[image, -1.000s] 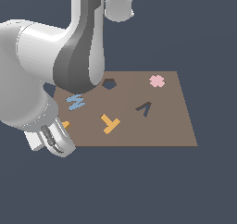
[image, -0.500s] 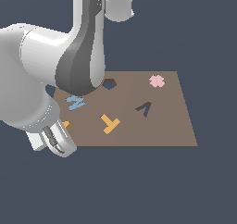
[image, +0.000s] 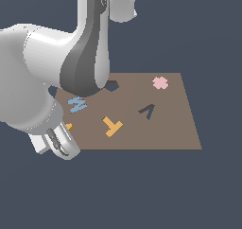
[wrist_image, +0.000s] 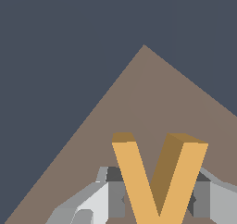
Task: Insert a designated object into the corresponding slot on a board.
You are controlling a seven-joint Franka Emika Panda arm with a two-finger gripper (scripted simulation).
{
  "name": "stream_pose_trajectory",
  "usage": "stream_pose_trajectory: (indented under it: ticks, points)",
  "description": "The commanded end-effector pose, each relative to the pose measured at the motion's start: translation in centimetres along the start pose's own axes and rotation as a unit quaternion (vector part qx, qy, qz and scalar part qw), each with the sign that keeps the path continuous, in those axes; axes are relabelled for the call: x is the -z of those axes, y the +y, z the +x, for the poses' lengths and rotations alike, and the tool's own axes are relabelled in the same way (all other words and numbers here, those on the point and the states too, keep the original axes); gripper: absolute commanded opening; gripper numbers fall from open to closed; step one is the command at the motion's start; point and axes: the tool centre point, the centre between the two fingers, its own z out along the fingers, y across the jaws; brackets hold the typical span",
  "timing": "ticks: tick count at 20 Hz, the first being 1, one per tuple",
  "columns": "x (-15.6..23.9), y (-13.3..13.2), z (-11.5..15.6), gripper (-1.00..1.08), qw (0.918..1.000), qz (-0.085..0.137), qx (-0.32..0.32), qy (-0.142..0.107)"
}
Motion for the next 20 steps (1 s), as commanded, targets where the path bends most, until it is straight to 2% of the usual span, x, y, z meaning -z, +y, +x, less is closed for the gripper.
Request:
stream_pose_trajectory:
  ticks: [1,6,10,20]
  points:
    - [0.0,-0.3,-0.6,-1.0,1.0,0.0,0.003,0.0]
    - [0.1,-1.4,-2.8,-1.0,0.9999,0.0,0.01,0.0]
    - [0.2,-2.7,-5.7,-1.0,0.9998,0.0,0.02,0.0]
    - [0.6,-7.3,-16.9,-1.0,0.9983,0.0,0.058,0.0]
